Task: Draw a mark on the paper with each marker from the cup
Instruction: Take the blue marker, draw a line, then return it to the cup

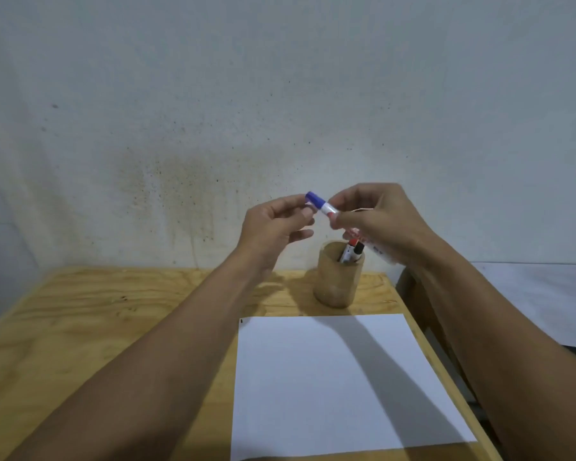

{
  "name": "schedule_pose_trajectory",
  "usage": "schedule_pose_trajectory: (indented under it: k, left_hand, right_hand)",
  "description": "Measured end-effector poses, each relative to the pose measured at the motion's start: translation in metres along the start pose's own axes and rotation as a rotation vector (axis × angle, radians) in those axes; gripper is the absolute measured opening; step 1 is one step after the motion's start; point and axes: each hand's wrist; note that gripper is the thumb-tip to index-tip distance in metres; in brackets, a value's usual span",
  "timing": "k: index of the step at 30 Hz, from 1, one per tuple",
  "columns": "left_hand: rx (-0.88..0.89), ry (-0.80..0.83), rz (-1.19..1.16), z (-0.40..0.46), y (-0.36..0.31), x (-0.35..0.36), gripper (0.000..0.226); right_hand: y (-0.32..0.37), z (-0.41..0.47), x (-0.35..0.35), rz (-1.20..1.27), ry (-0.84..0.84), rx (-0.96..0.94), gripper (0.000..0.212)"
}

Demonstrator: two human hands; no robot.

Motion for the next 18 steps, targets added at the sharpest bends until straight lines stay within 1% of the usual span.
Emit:
schedule_pose_trajectory:
  k: [2, 4, 7, 10, 13, 16, 18]
  left_hand:
    - [-0.023, 0.058, -0.128, -0.003, -0.003, -0.011, 0.026]
    - [-0.031, 0.095, -0.18, -0.006, 0.0, -0.02, 0.022]
    - [-0.037, 0.134, -0.213, -0.009, 0.004, -0.033, 0.02]
    - [-0.027, 0.138, -0.198, -0.012, 0.006, -0.041, 0.021]
    - [0.0, 0.05, -0.182, -0.014, 0.008, -0.041, 0.018]
    - [0.002, -0.07, -0.208, -0.013, 0.006, -0.042, 0.015]
    - [0.005, -0.153, -0.201, -0.011, 0.003, -0.048, 0.011]
  right_hand:
    - [0.0, -0.005, 0.009, 0.062, 0.076, 0.04, 0.013]
    - [0.001, -0.011, 0.017, 0.164, 0.109, 0.068, 0.013]
    - [0.002, -0.017, 0.028, 0.317, 0.132, 0.112, 0.01]
    - [0.001, -0.02, 0.037, 0.348, 0.148, 0.113, 0.01]
    - [-0.002, -0.022, 0.047, 0.328, 0.128, 0.089, 0.01]
    - [-0.006, -0.023, 0.053, 0.214, 0.099, 0.025, 0.011]
    - [-0.01, -0.024, 0.054, 0.182, 0.09, 0.003, 0.008]
Point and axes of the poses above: each hand's wrist, its own z-axis towards the middle knuckle, its own x-axis out of the palm, y = z × x, and after that the axes turned 7 degrees about -x, right-handed
